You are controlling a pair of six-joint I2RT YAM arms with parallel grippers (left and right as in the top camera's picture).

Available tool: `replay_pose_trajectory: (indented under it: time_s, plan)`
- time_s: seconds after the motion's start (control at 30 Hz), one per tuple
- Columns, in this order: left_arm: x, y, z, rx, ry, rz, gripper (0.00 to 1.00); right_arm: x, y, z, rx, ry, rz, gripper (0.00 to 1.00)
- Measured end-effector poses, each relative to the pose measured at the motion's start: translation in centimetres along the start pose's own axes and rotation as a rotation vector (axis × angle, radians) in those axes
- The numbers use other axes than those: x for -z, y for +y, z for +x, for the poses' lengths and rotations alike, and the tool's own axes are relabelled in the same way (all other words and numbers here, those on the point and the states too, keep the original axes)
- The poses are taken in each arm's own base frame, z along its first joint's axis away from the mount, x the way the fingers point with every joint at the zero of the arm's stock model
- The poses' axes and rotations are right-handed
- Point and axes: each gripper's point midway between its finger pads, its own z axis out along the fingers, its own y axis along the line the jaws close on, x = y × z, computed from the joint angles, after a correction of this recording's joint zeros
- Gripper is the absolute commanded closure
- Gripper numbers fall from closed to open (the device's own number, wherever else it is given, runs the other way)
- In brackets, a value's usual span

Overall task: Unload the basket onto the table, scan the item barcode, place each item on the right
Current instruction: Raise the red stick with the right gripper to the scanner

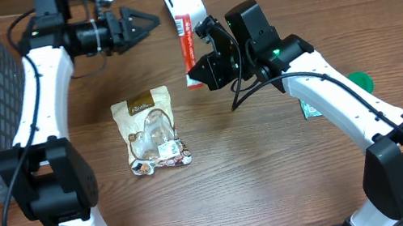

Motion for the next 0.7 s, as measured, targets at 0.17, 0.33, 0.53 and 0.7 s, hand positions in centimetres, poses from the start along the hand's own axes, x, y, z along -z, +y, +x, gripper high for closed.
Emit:
replay_pose_trajectory:
  time_s: [0.17, 0.33, 0.53, 0.7]
  plan:
    - [2.5, 5.2, -1.1, 0.062, -0.078, -0.244, 0.00, 0.5, -2.9, 1.3, 0.038, 0.058, 0.168, 0.97]
    - [3.9, 8.6, -1.7, 0.071, -0.121, -0.449, 0.00, 3.1, -4.2, -2.1, 0.150, 0.025, 0.342, 0.97]
    - [5.9, 11.6, -2.1, 0.072, -0.164, -0.657, 0.00, 7.5, -5.7, -9.4, 0.368, -0.149, 0.615, 0.96]
    - [7.0, 12.8, -2.3, 0.073, -0.184, -0.753, 0.00, 9.2, -7.1, -12.0, 0.536, -0.188, 0.784, 0.96]
